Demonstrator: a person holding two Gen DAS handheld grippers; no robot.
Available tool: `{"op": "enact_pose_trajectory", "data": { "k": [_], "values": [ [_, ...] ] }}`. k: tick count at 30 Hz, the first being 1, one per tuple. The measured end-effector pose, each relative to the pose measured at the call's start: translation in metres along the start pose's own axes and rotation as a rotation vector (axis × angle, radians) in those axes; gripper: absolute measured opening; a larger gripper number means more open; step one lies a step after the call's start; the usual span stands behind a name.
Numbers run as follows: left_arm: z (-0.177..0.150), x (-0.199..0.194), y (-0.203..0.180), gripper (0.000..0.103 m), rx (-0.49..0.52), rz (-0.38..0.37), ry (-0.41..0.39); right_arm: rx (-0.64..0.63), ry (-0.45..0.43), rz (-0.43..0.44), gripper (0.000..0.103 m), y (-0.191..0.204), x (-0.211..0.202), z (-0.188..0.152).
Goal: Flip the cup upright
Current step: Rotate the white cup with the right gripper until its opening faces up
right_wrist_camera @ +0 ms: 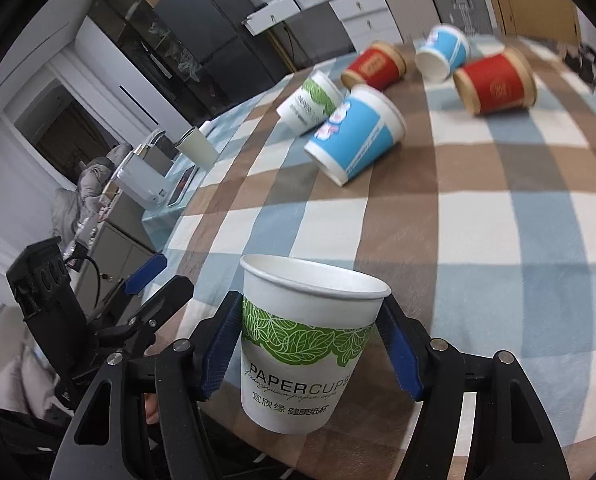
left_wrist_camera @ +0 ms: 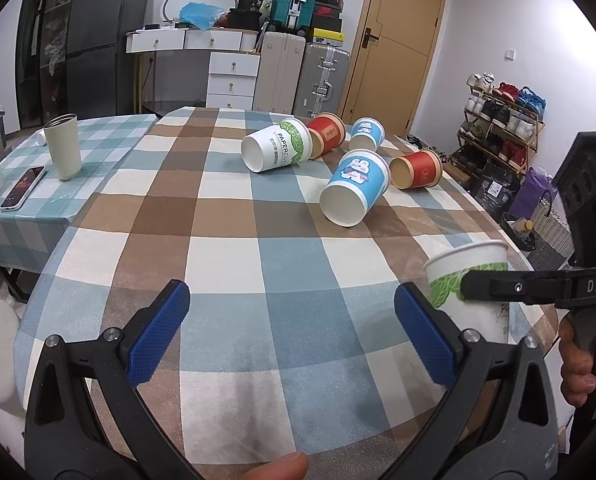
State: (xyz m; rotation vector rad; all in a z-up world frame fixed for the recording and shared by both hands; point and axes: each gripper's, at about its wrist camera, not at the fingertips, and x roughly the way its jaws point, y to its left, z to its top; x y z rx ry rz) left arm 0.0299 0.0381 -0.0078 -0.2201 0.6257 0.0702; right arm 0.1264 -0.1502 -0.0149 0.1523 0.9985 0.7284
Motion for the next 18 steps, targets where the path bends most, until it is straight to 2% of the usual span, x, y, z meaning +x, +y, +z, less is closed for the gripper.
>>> {"op": "enact_pose_trajectory", "data": {
  "k": [8, 18],
  "values": [
    [-0.001, 0.002, -0.002, 0.102, 0.002, -0.003, 0.005, -0.114, -0.181, -0.054, 0.068, 0.011, -0.022, -0.011],
    [-0.002, 0.001, -0.004, 0.102, 0.003, -0.003, 0.006, -0.121, -0.337, -0.073, 0.068, 0.012, -0.032, -0.017]
  ]
}}
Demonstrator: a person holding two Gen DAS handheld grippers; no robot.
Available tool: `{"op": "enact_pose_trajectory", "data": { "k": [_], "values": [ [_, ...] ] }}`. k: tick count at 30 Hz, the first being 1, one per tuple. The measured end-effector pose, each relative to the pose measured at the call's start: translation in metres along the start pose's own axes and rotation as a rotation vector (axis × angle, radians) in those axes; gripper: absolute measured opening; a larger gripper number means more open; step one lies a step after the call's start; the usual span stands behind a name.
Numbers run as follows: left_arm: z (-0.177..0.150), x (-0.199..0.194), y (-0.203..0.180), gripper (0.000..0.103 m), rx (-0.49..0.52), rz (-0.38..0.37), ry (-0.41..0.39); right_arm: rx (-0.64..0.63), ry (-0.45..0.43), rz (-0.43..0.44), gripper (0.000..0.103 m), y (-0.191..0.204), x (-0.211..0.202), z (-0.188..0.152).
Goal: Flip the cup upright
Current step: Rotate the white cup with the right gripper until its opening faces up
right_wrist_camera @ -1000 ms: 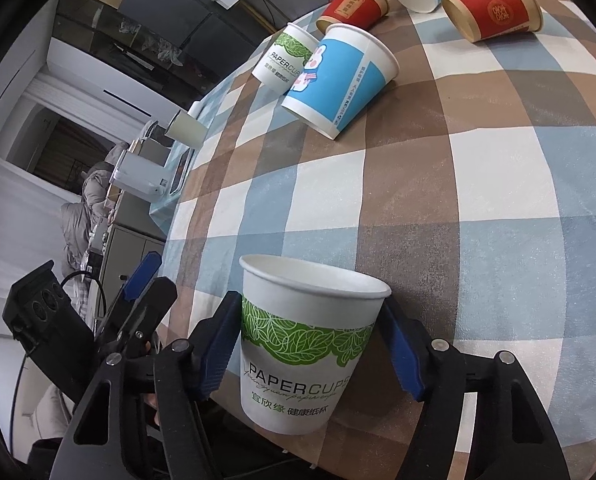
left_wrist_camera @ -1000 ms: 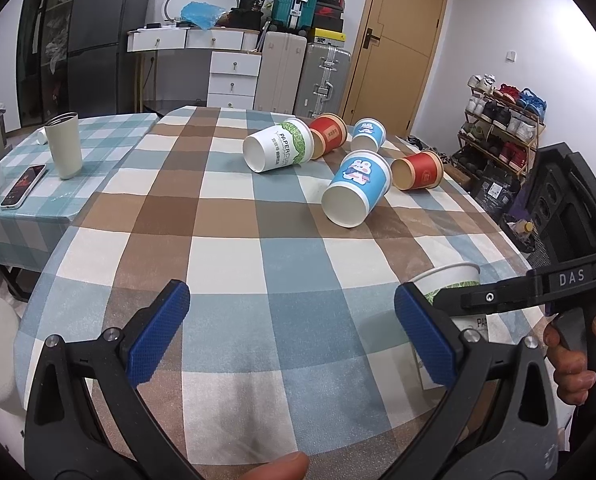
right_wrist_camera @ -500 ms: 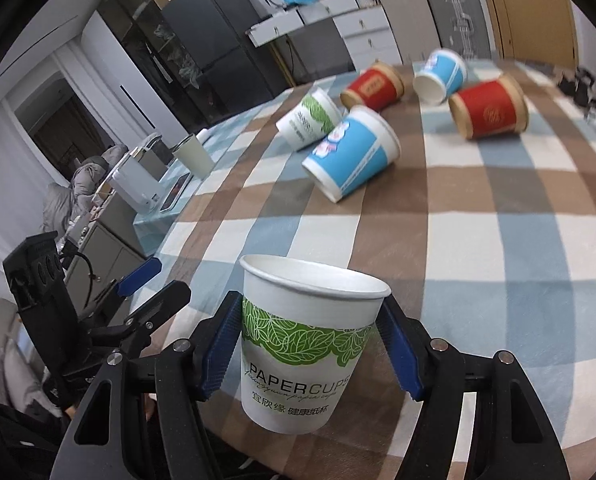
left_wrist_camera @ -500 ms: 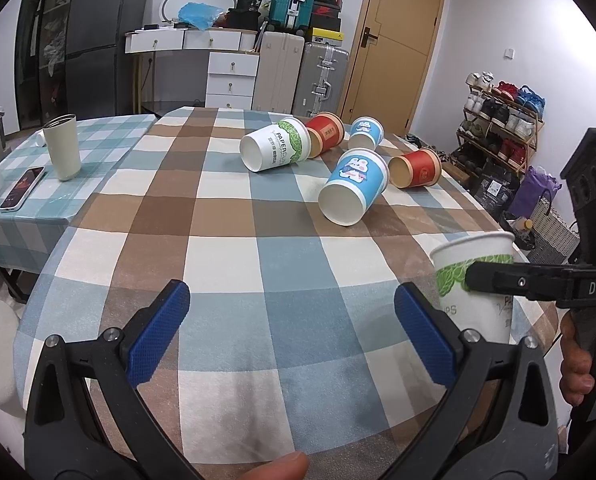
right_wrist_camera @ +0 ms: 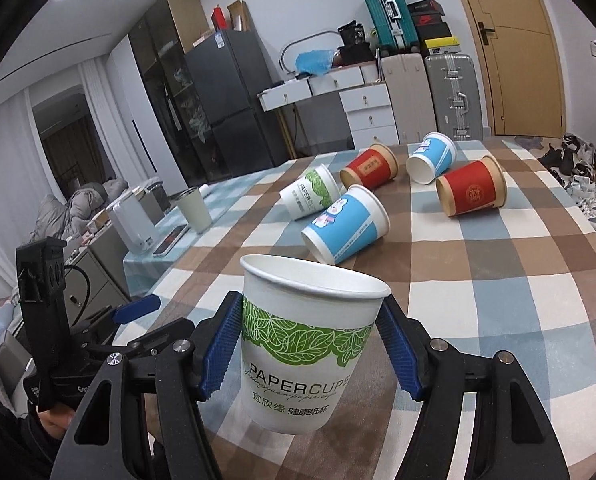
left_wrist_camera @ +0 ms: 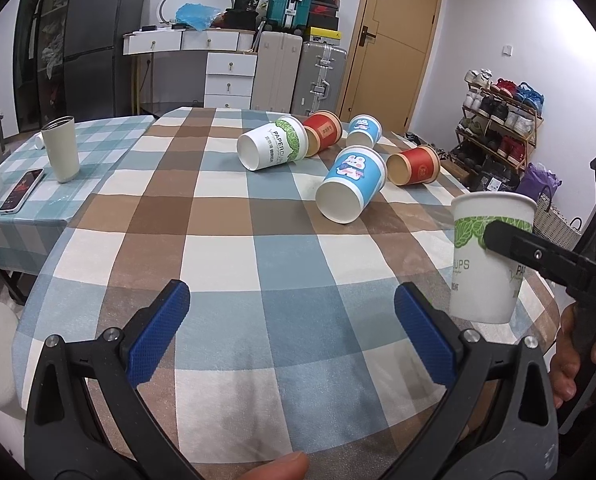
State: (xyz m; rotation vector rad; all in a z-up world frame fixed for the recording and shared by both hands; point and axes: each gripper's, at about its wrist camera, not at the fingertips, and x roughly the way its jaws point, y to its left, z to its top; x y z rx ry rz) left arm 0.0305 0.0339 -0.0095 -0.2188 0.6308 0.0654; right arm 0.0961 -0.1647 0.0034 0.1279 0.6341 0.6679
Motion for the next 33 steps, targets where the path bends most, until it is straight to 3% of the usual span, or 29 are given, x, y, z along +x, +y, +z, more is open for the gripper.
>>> {"op": "enact_pose_trajectory", "data": {
  "k": [16, 33],
  "values": [
    [0.000, 0.001, -0.002, 0.102, 0.005, -0.001, 0.005, -0.145, -0.052, -0.142, 0.068, 0.022, 0.017, -0.029],
    [-0.001, 0.001, -0.002, 0.102, 0.003, 0.001, 0.004, -0.234, -0.047, -0.140, 0.066, 0.037, 0.016, -0.055]
  ]
}}
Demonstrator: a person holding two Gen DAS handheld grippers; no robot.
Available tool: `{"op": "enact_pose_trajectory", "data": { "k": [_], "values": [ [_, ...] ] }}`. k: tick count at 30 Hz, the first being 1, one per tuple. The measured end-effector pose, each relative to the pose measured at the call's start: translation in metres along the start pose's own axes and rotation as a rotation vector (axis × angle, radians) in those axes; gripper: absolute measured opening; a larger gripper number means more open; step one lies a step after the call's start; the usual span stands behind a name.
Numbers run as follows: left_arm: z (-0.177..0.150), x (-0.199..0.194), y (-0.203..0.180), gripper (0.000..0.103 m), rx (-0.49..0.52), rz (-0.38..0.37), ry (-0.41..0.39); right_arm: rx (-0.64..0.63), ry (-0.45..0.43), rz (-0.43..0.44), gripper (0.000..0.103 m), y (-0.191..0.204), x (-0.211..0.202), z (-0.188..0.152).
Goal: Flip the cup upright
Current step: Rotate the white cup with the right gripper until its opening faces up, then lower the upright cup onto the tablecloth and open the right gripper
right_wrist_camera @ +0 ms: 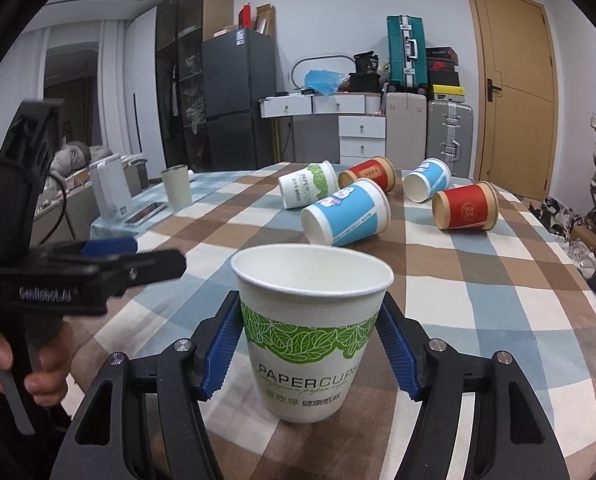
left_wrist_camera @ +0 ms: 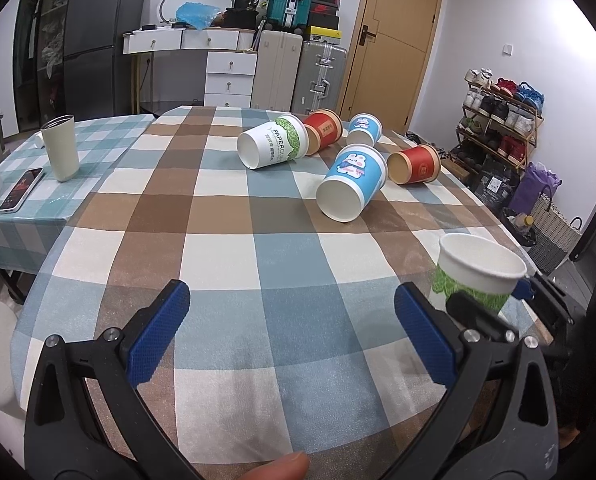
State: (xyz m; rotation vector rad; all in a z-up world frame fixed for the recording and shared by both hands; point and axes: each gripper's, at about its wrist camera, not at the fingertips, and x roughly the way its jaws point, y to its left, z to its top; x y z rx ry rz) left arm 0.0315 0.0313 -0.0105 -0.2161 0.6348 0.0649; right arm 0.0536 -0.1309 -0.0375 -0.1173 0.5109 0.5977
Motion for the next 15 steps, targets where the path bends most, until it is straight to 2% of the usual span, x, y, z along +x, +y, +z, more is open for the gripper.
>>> {"op": "enact_pose_trajectory", "data": {
  "k": [9, 11, 15],
  "values": [
    [0.000, 0.001, 0.000, 0.102, 0.000, -0.001, 0.000, -0.007, 0.014, 0.031, 0.067, 0.000, -0.002, -0.007],
    [0.000, 0.001, 0.001, 0.102, 0.002, -0.001, 0.001, -0.009, 0.009, 0.038, 0.078, -0.001, -0.004, -0.006],
    [0.000, 0.001, 0.000, 0.102, 0.004, -0.003, -0.004, -0.002, -0.010, 0.061, 0.087, -0.005, -0.011, -0.002]
  ]
}}
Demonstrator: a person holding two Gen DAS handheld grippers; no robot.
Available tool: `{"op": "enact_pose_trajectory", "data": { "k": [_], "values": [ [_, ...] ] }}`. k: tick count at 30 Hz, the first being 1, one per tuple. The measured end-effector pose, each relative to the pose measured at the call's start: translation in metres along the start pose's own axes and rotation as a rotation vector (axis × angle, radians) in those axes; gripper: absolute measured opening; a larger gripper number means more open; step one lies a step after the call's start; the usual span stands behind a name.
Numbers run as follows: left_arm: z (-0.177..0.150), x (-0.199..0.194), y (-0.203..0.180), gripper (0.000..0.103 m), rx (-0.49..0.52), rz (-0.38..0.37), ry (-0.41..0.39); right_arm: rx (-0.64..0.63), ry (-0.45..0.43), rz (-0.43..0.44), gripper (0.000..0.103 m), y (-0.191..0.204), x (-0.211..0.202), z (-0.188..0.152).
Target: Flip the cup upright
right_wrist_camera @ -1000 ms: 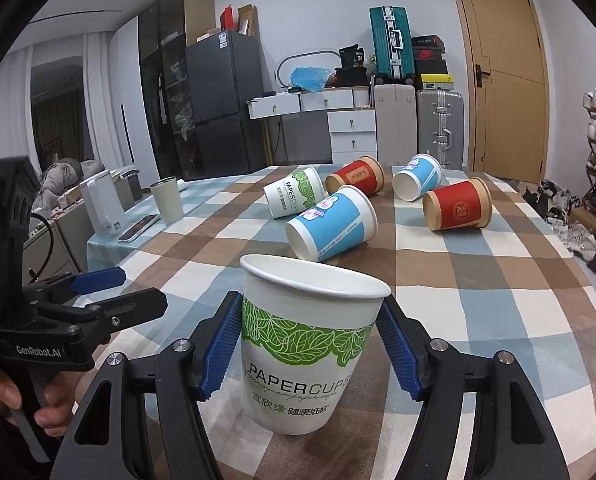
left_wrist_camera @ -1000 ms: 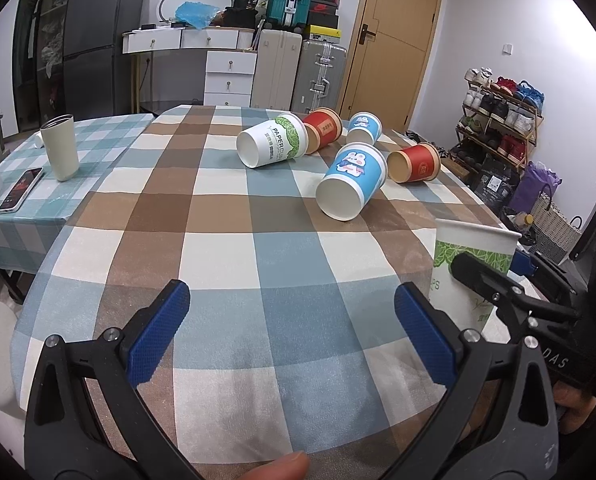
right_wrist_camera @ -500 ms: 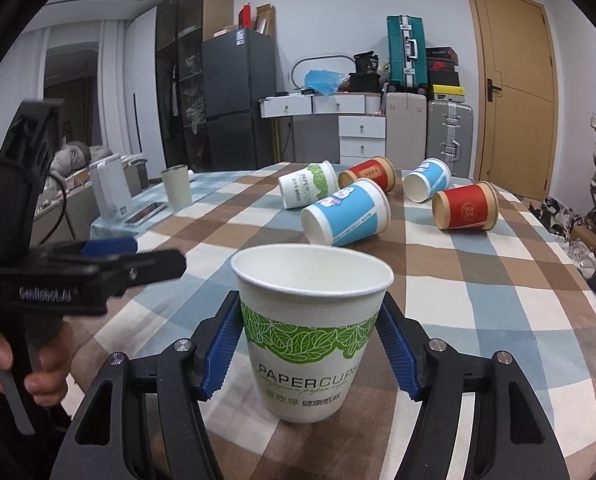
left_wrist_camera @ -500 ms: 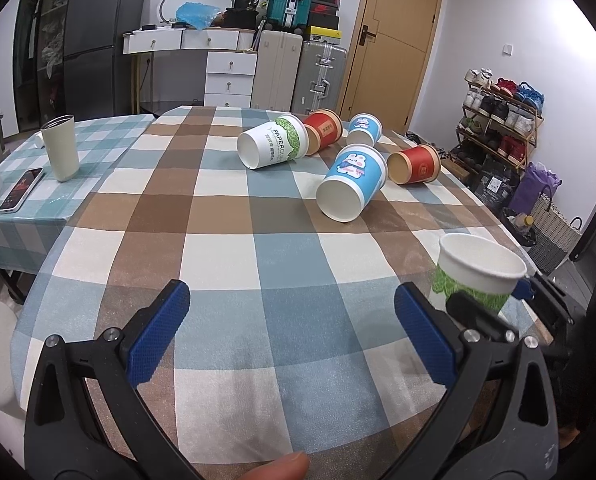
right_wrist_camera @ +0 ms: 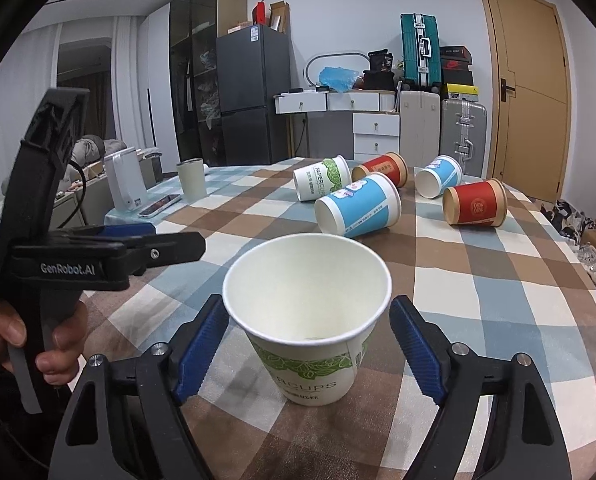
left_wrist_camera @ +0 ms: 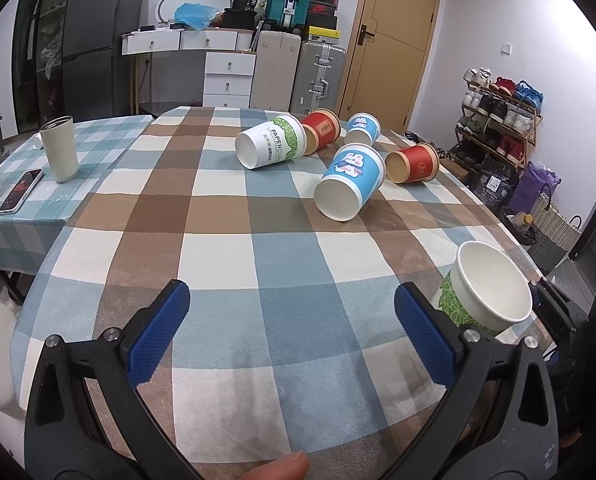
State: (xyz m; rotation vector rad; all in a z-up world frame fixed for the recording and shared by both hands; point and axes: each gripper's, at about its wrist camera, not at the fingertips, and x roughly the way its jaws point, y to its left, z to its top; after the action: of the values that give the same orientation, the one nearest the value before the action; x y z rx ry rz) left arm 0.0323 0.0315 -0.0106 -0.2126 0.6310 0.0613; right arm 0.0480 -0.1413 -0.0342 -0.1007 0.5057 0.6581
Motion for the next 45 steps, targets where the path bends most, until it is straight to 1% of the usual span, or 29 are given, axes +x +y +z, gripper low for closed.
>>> {"op": "enact_pose_trajectory", "data": {
  "k": [2, 6, 11, 16, 19, 28, 32, 45],
  "values": [
    [0.001, 0.000, -0.001, 0.102, 0.003, -0.003, -0.003, 0.005, -0.009, 0.011, 0.097, -0.002, -0.005, 0.003],
    [0.001, -0.001, -0.003, 0.102, 0.012, -0.007, -0.013, 0.030, -0.037, 0.051, 0.103, -0.011, -0.020, 0.010],
    [0.001, -0.007, -0.008, 0.102, 0.029, -0.020, -0.039, 0.014, -0.057, 0.047, 0.103, -0.022, -0.034, 0.014],
    [0.001, -0.017, -0.017, 0.102, 0.064, -0.047, -0.083, 0.024, -0.088, 0.066, 0.103, -0.033, -0.042, 0.010],
    [-0.001, -0.022, -0.023, 0.102, 0.084, -0.057, -0.094, 0.023, -0.109, 0.066, 0.103, -0.037, -0.047, 0.006],
    [-0.009, -0.022, -0.037, 0.102, 0.127, -0.070, -0.090, 0.050, -0.151, 0.065, 0.103, -0.044, -0.057, 0.003],
    [-0.011, -0.023, -0.041, 0.102, 0.153, -0.070, -0.099, 0.051, -0.153, 0.066, 0.103, -0.045, -0.058, 0.003],
    [-0.012, -0.023, -0.045, 0.102, 0.168, -0.074, -0.103, 0.051, -0.149, 0.067, 0.103, -0.046, -0.058, 0.003]
  ]
}}
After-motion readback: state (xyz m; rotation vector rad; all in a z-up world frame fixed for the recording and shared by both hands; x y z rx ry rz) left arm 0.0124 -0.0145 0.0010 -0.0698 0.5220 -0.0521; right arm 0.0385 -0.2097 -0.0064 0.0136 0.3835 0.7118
